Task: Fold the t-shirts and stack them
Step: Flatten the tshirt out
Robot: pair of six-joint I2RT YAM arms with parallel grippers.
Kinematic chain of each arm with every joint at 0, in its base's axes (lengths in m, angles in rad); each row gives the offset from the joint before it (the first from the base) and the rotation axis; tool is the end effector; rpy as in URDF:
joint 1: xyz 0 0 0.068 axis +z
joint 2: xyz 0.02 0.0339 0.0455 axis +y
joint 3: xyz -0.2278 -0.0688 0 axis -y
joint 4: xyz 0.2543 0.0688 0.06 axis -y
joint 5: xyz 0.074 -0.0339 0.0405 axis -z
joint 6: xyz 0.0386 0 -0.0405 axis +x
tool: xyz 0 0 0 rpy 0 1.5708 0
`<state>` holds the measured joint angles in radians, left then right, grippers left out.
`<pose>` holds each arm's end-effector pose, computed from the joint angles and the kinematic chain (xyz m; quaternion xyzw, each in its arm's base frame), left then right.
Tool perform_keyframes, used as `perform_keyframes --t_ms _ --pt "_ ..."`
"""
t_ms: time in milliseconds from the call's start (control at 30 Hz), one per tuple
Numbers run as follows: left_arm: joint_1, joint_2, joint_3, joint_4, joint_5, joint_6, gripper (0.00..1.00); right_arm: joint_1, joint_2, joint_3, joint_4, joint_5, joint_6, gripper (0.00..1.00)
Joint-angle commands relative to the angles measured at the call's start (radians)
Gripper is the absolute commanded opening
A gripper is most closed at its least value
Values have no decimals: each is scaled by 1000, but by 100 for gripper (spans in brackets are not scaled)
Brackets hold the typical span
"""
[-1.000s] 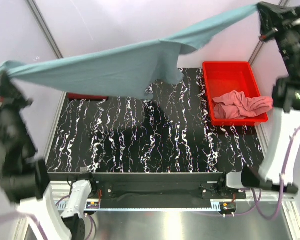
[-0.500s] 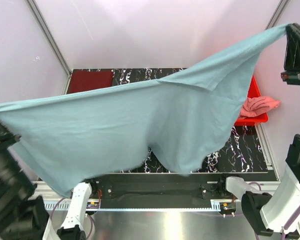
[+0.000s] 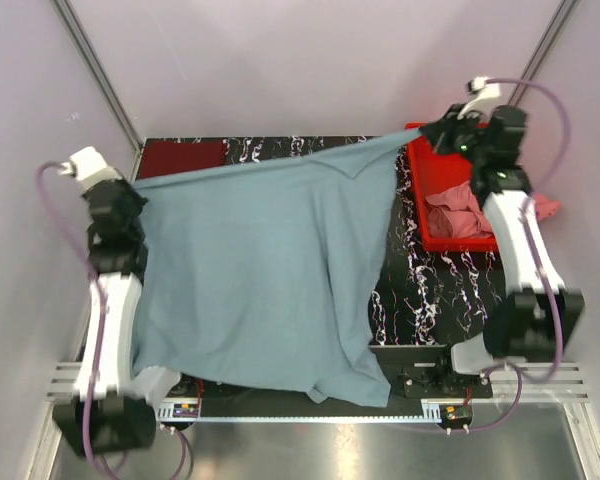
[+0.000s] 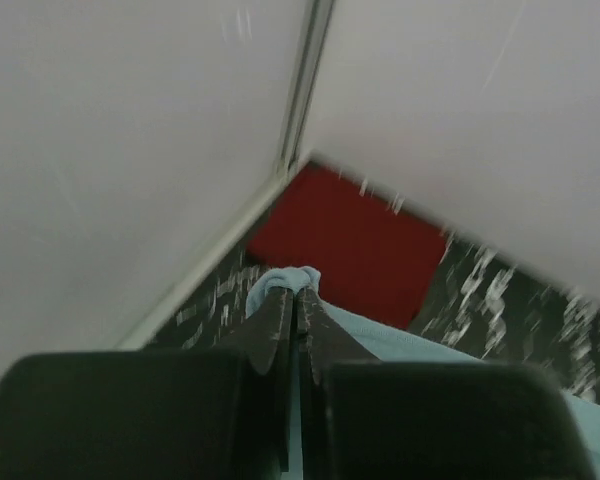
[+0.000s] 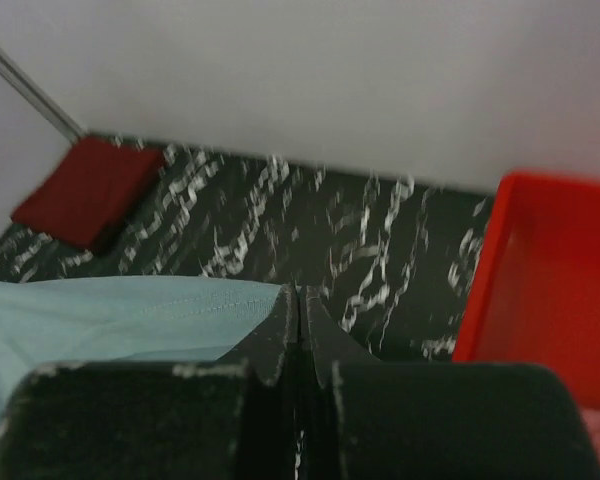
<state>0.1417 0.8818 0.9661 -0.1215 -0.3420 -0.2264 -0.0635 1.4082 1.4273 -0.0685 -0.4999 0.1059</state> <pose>0.2296 0.0458 0.3664 -0.2459 0.6760 0.0935 0.6883 0.3445 -0.0034 0.3978 -0.1105 0.7138 0.1933 0.6641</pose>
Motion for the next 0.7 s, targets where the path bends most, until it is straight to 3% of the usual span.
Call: perform_keyframes --t_ms 0,133,267,367,500,667 --pt "10 260 -32 196 -25 -45 0 10 151 -7 153 28 15 0" --pt "15 572 87 298 26 -59 0 16 426 195 139 9 20 0" --pt "21 903 307 264 63 -64 0 21 722 470 32 -8 43 0" --pt "24 1050 480 194 61 -50 0 27 886 723 -94 -15 37 0" --pt "27 1132 562 161 66 -60 0 34 1046 1006 -200 -20 60 0" --pt "45 1198 623 126 87 -129 0 37 1124 1046 -93 -11 240 0"
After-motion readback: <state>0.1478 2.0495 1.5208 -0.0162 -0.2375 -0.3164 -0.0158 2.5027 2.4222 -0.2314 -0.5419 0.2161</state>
